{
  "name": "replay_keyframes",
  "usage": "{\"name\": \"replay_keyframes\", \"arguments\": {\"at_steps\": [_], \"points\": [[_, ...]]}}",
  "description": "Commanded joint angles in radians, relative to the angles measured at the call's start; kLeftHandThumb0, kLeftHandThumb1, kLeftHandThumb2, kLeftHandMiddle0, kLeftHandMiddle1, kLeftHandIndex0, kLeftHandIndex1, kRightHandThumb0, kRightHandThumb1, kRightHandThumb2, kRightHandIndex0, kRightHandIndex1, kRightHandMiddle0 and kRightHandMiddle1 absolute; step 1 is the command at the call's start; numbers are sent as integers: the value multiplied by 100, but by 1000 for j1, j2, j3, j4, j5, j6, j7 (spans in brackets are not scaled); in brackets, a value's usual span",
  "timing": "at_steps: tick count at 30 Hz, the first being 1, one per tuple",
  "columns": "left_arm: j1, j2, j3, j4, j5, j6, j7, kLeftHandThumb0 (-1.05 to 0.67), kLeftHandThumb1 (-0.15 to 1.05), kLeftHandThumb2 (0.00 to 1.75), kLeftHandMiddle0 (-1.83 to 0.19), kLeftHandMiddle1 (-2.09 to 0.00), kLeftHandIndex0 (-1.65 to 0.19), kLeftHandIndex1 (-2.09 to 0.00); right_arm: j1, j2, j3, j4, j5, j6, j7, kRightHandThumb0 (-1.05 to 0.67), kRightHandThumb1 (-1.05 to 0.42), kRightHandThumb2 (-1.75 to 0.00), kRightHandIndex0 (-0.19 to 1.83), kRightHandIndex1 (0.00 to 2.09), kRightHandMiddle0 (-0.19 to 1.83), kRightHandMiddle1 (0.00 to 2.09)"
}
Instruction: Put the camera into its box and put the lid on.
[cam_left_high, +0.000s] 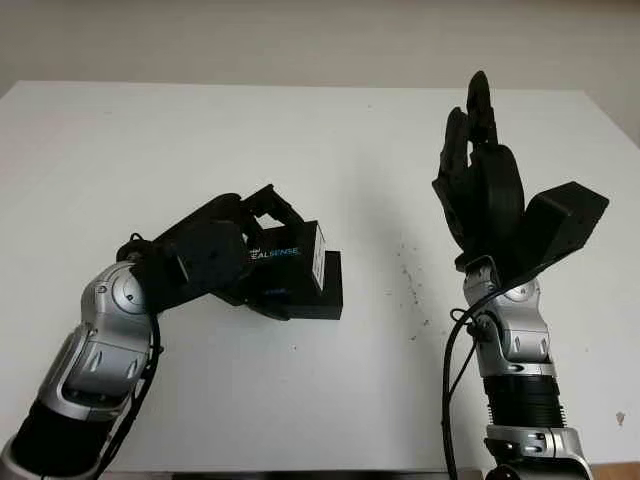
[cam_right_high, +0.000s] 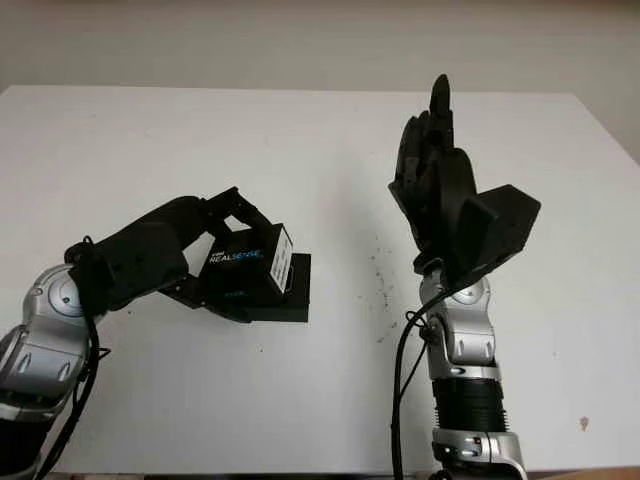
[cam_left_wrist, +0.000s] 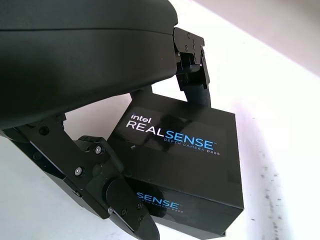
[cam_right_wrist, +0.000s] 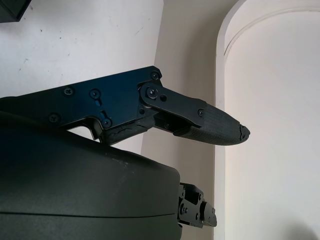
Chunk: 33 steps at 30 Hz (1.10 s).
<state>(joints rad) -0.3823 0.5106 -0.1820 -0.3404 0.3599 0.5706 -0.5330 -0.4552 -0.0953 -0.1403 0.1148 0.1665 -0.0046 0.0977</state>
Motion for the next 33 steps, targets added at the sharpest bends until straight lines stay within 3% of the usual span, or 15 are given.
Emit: {"name": "replay_keyframes", "arguments": {"at_steps": [1,11,18,33], "points": [[-24,-9,-13,9,8,-3,16,-19,105,11,-42,-181,-14,-147,4,0,-2,4,4,-13,4,-63,-105,-70,-19,4,-17,1],[-30,-49,-39,71,28,-57,87,-19,105,10,-39,-184,-13,-153,0,-5,0,18,-3,-22,11,-63,-105,-71,-19,3,-16,0],[-22,-66,-45,105,44,-146,142,-20,105,12,-35,-190,-10,-159,9,-1,5,-8,1,5,7,-63,-105,-72,-18,2,-17,1],[-13,-69,-62,105,75,-170,125,-19,105,12,-37,-181,-8,-160,15,-3,15,-15,-3,9,3,-64,-105,-71,-19,3,-16,0]]}}
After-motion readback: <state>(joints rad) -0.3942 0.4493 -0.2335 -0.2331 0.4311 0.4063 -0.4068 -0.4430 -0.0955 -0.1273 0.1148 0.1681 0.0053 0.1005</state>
